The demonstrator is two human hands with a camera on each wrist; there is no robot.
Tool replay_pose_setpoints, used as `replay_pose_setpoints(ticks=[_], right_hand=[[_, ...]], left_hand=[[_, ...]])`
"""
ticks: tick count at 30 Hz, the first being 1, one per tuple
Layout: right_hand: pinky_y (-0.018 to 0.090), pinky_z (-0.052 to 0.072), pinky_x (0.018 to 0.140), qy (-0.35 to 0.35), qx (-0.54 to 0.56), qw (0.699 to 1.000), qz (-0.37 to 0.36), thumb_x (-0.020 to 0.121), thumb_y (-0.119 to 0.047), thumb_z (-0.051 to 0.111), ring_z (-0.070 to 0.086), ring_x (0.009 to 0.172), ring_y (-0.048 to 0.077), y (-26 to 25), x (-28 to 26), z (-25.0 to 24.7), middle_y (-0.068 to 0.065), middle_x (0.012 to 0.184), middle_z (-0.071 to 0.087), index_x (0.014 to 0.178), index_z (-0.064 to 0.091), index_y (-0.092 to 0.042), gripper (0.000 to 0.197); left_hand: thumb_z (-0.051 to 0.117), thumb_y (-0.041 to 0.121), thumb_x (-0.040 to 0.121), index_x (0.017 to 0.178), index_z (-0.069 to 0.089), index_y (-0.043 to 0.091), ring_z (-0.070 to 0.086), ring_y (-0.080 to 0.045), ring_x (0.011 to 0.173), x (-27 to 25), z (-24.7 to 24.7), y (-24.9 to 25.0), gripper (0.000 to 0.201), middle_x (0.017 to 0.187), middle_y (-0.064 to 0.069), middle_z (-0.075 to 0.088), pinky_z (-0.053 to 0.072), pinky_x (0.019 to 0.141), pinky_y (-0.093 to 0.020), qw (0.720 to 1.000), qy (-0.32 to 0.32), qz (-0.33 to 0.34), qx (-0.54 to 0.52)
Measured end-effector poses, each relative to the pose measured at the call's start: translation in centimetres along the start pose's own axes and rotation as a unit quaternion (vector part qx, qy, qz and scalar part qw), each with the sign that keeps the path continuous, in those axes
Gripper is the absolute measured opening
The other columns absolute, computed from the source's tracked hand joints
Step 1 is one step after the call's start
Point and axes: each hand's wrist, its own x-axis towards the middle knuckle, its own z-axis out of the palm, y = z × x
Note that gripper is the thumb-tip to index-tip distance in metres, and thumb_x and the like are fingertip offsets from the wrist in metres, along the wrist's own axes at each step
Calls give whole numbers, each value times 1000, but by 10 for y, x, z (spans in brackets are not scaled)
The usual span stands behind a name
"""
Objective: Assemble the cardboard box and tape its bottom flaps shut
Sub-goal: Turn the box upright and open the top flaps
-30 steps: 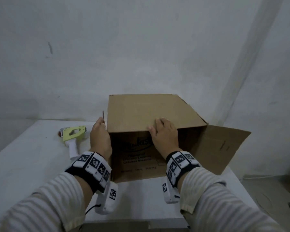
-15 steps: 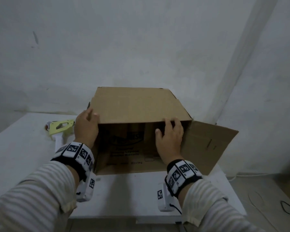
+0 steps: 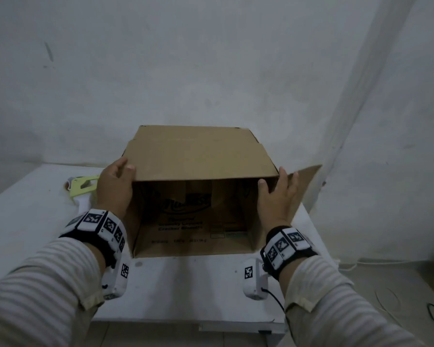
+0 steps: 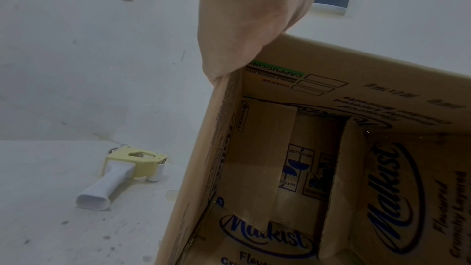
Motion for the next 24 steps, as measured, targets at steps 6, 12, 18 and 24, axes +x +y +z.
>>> replay_pose_setpoints(ticks=[6, 12, 18, 24], right_hand=[[45, 40, 104, 3, 59, 998, -11, 92, -13, 51, 43, 128, 30, 12, 4, 12, 9, 144, 39, 140, 30, -24, 53], [35, 42, 72, 12, -3, 1000, -10, 89, 2, 39, 56, 91, 33, 21, 9, 18, 16, 126, 53, 139, 28, -29, 59], [34, 39, 69, -8, -56, 998, -23, 86, 6, 39, 55, 87, 34, 23, 7, 17, 18, 125, 50, 144, 23, -28, 69], [35, 42, 70, -40, -86, 995, -15, 88, 0, 39, 58, 90, 38, 20, 10, 12, 20, 118, 55, 144, 18, -33, 67]], left_hand=[[43, 28, 98, 139, 42, 11, 43, -30, 130, -7, -8, -6, 44, 143, -13, 44, 34, 108, -39, 990, -28, 75, 112], [63, 14, 87, 145, 29, 20, 49, -31, 121, -15, -20, -28, 67, 138, -14, 45, 44, 99, -44, 978, -82, 89, 170], [51, 3, 83, 145, 27, 25, 55, -33, 116, 2, -17, -40, 69, 133, -15, 51, 47, 96, -44, 964, -75, 121, 224], [49, -4, 85, 143, 29, 24, 53, -17, 95, 14, -21, -30, 67, 123, -8, 57, 43, 79, -29, 968, -95, 86, 217]])
